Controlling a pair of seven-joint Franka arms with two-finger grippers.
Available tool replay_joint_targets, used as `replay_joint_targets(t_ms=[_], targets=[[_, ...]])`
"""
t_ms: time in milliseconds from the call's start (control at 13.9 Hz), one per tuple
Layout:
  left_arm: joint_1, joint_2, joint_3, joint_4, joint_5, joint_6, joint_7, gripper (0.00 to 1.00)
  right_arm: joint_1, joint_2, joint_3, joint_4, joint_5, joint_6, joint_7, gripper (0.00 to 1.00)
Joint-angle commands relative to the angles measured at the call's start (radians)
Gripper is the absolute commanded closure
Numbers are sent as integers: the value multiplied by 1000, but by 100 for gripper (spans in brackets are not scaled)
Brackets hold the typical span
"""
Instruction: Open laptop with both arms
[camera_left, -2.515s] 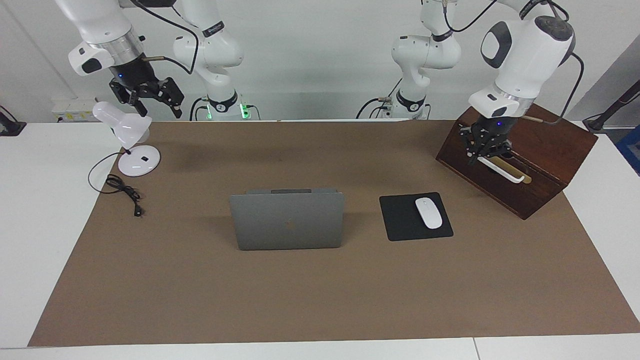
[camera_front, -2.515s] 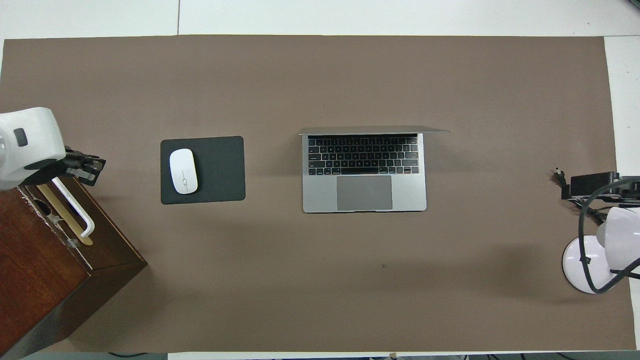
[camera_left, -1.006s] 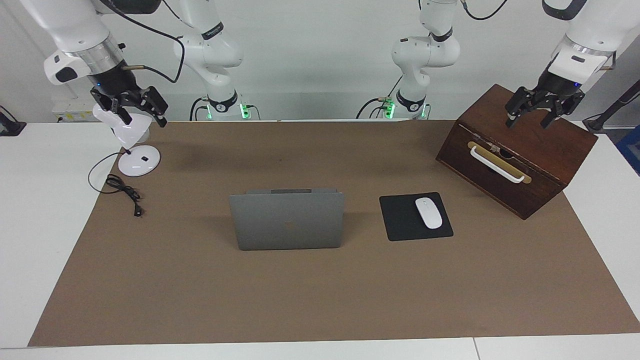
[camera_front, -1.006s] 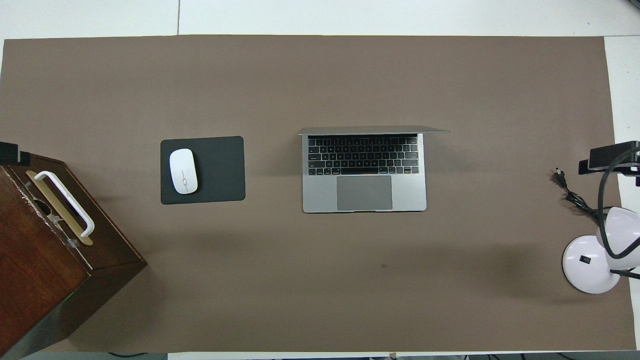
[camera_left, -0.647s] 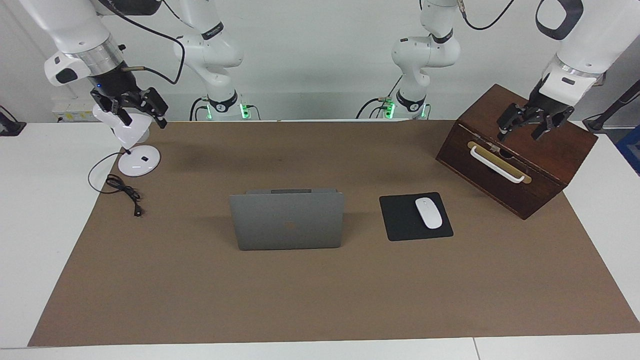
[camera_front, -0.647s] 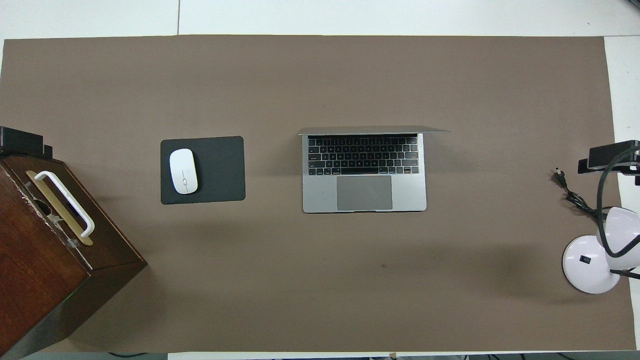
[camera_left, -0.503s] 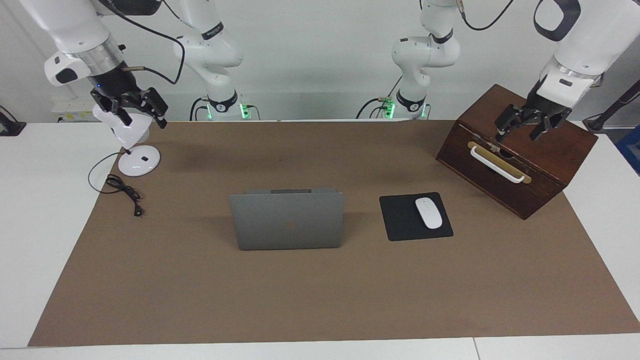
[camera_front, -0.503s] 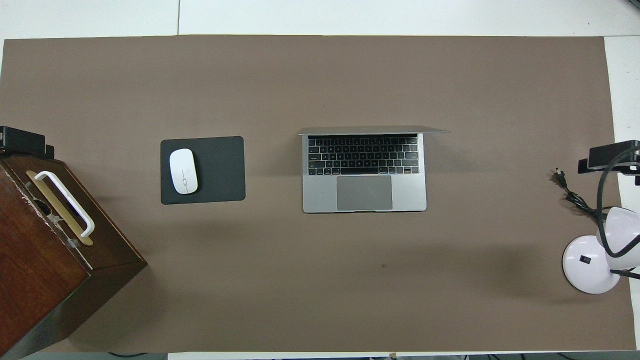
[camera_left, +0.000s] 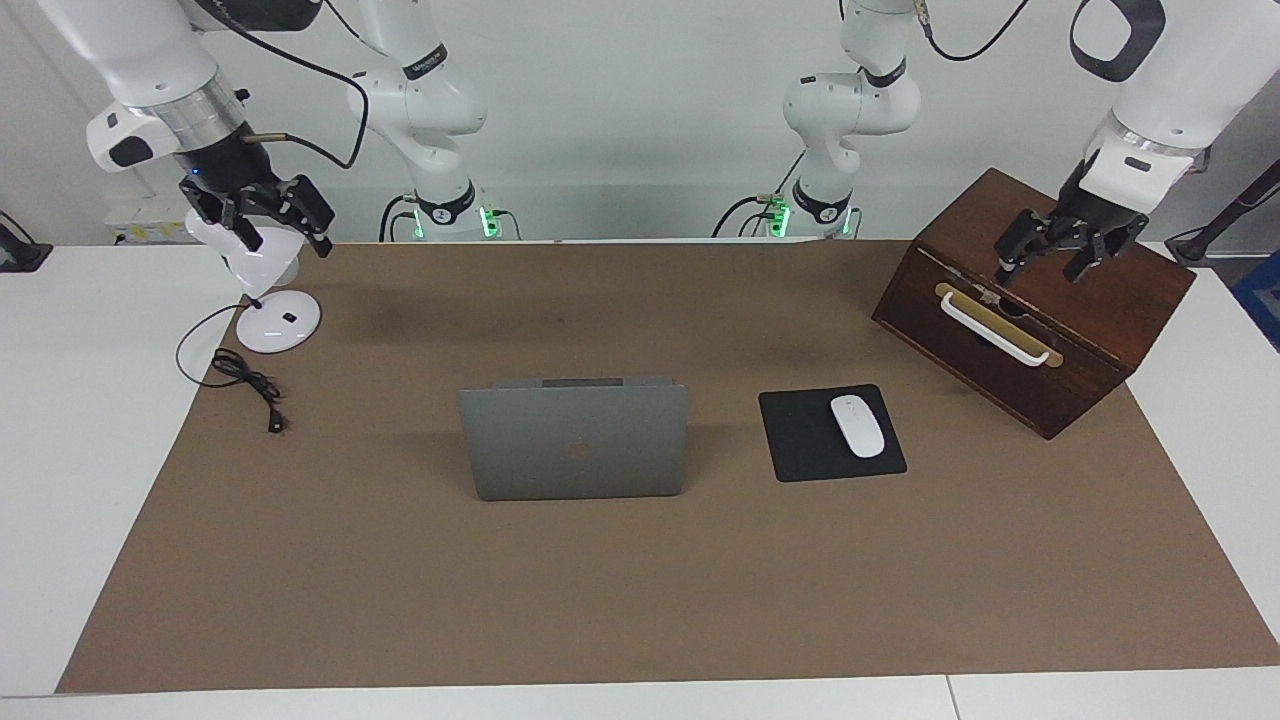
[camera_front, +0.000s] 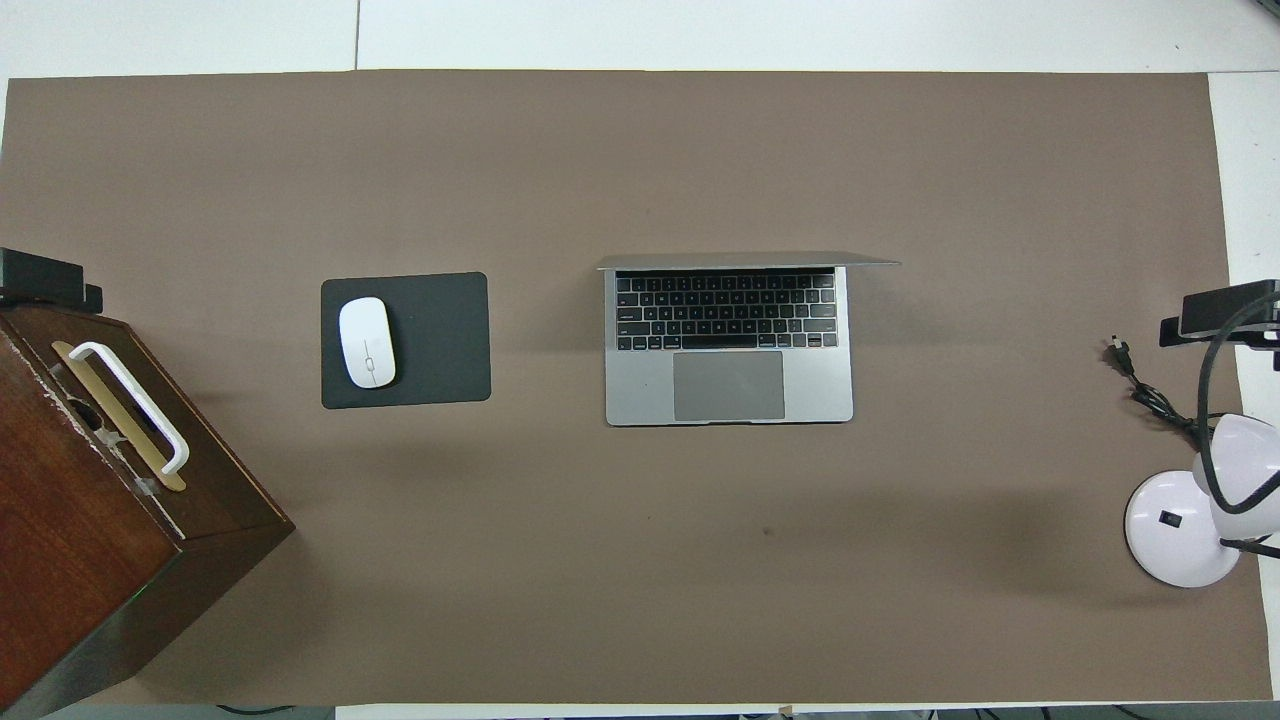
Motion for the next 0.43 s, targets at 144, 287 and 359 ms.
replay_joint_targets(t_ms=[144,287,359], targets=[[-6,-4,4,-6,-8,12,-15,0,-18,-5,9,-12,-17,30,-42,0],[-6,-4,5,-6,-8,12,-15,0,-21,-5,9,-12,-17,35,-42,0],[-6,-4,5,-6,-7,11,-13,0,-21,-5,9,-12,-17,35,-42,0]])
